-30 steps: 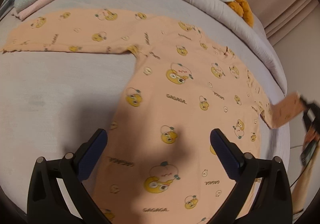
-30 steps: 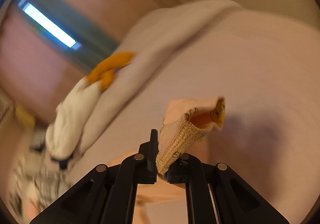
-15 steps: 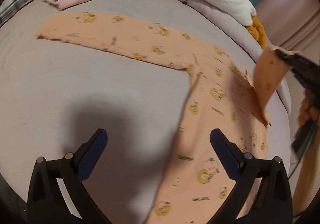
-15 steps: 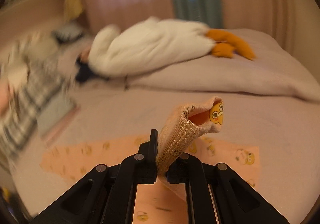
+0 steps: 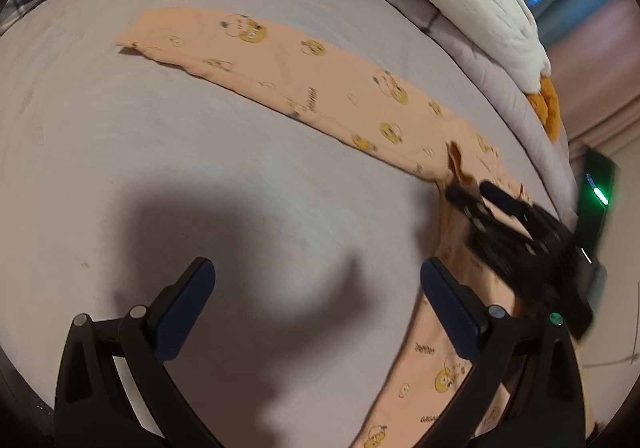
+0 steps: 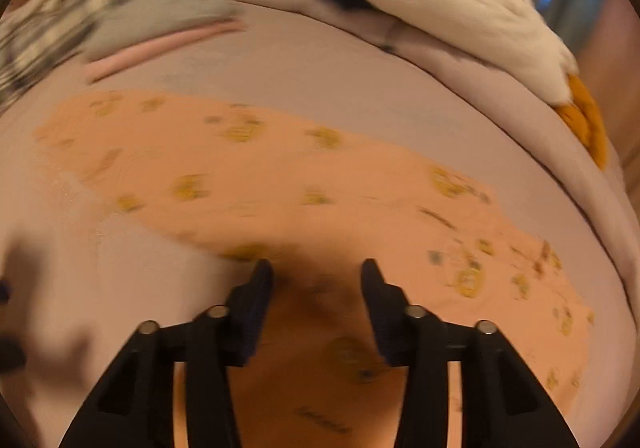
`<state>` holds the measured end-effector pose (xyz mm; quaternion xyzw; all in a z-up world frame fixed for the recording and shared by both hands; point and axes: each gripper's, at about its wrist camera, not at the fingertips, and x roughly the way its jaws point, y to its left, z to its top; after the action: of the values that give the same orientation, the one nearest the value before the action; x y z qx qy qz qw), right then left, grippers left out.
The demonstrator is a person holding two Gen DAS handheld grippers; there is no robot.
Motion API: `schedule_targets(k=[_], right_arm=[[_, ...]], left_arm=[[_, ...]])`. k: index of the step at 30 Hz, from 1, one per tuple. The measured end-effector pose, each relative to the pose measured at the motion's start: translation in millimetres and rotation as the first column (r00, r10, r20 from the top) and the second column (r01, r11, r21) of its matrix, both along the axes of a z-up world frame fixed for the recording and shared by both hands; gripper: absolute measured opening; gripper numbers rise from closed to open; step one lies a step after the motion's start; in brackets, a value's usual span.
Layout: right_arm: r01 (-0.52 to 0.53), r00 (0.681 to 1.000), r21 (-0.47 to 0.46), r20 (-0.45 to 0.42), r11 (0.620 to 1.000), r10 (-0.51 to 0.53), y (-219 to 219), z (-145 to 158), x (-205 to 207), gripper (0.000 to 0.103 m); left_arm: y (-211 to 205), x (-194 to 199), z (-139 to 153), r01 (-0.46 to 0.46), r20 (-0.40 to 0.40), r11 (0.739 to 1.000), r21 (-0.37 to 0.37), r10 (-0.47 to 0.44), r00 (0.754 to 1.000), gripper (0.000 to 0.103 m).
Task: Fold small clothes
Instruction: 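Fold the held sleeve across the shirt body with the right tool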
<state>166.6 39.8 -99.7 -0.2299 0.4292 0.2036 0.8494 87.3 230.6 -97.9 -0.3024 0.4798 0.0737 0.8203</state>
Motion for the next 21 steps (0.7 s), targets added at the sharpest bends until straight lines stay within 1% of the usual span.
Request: schedule_targets(k=[1,2,3,4,5,6,8,9,10,11,12,13,14,15,17,18,19,20,21], right_arm=[[-0.049,0.999,0.030,-0.007,0.998,0.049,2.4,5.6,-7.3,0.051],[-0.074,0.997,0.071,-0.017,0.995,0.075,0.4,12.3,-10.6,0.051],[-0.082,0.996,0.129,-0.031,0.988,0.087,-5.5,19.2,-13.4,0.051],[-0.073,0.994,0.212,-0.058,0.974,0.087,-16.9,29.4,-10.3,0.051],[-0.053,0.994,0.272,-0.080,0.961,0.078,-27.0,35.4,-7.4,0.051],[-0.011,0.992,0.357,-0.111,0.934,0.054,-44.2,42.7,-0.3,0.051],[0.090,0.986,0.469,-0.163,0.878,-0.014,-76.5,46.2,9.3,0.051],[0.143,0.980,0.495,-0.190,0.857,-0.054,-89.5,43.6,13.3,0.050],[0.200,0.971,0.500,-0.218,0.843,-0.101,-100.9,39.5,20.6,0.048],[0.252,0.959,0.499,-0.244,0.829,-0.145,-108.7,32.4,22.8,0.037],[0.290,0.946,0.506,-0.280,0.812,-0.163,-113.8,24.1,28.2,0.028],[0.303,0.940,0.509,-0.296,0.805,-0.167,-113.7,19.1,27.8,0.028],[0.311,0.937,0.506,-0.303,0.805,-0.172,-110.2,13.5,26.7,0.027],[0.305,0.939,0.500,-0.299,0.811,-0.169,-105.1,10.8,26.0,0.024],[0.265,0.951,0.493,-0.276,0.829,-0.140,-87.9,6.4,22.0,0.023],[0.232,0.960,0.483,-0.254,0.844,-0.119,-74.6,4.5,18.9,0.023],[0.205,0.967,0.463,-0.233,0.862,-0.105,-71.1,4.5,18.1,0.023],[0.176,0.973,0.425,-0.213,0.888,-0.091,-61.3,2.3,15.7,0.023],[0.154,0.974,0.374,-0.214,0.915,-0.077,-51.4,-3.3,15.3,0.023]], left_arm=[[3.4,-0.2,-0.3,-0.008,0.003,1.000,-0.006,0.008,1.000,0.103],[8.7,-0.2,-0.6,-0.021,0.006,1.000,-0.014,0.021,1.000,0.103],[14.5,-0.3,-0.8,-0.034,0.010,0.999,-0.022,0.035,0.999,0.103],[21.0,-0.5,-1.1,-0.049,0.015,0.998,-0.032,0.049,0.999,0.103],[25.6,-0.1,-1.4,-0.060,0.021,0.997,-0.040,0.061,0.998,0.103],[30.0,-0.3,-1.2,-0.073,0.026,0.996,-0.051,0.075,0.997,0.103],[40.4,0.3,-2.5,-0.101,0.035,0.991,-0.083,0.104,0.994,0.103],[44.2,0.6,-3.3,-0.110,0.039,0.989,-0.096,0.114,0.993,0.103],[47.5,2.4,-4.1,-0.117,0.041,0.987,-0.107,0.122,0.992,0.103],[49.9,4.1,-4.8,-0.125,0.041,0.986,-0.110,0.130,0.991,0.103],[51.6,6.1,-5.5,-0.131,0.040,0.985,-0.109,0.136,0.990,0.102],[52.5,8.2,-6.3,-0.133,0.041,0.985,-0.112,0.138,0.990,0.102],[54.8,11.1,-7.6,-0.137,0.045,0.983,-0.121,0.143,0.989,0.102],[57.1,12.2,-8.9,-0.141,0.048,0.981,-0.133,0.148,0.988,0.102],[66.6,16.0,-12.5,-0.159,0.063,0.971,-0.178,0.173,0.983,0.102],[71.5,18.8,-13.9,-0.170,0.071,0.965,-0.198,0.187,0.980,0.102],[75.6,21.4,-15.1,-0.179,0.078,0.960,-0.215,0.199,0.977,0.102],[80.9,24.7,-16.8,-0.192,0.083,0.953,-0.235,0.217,0.973,0.102],[87.2,26.9,-18.8,-0.208,0.084,0.945,-0.251,0.236,0.968,0.102]])
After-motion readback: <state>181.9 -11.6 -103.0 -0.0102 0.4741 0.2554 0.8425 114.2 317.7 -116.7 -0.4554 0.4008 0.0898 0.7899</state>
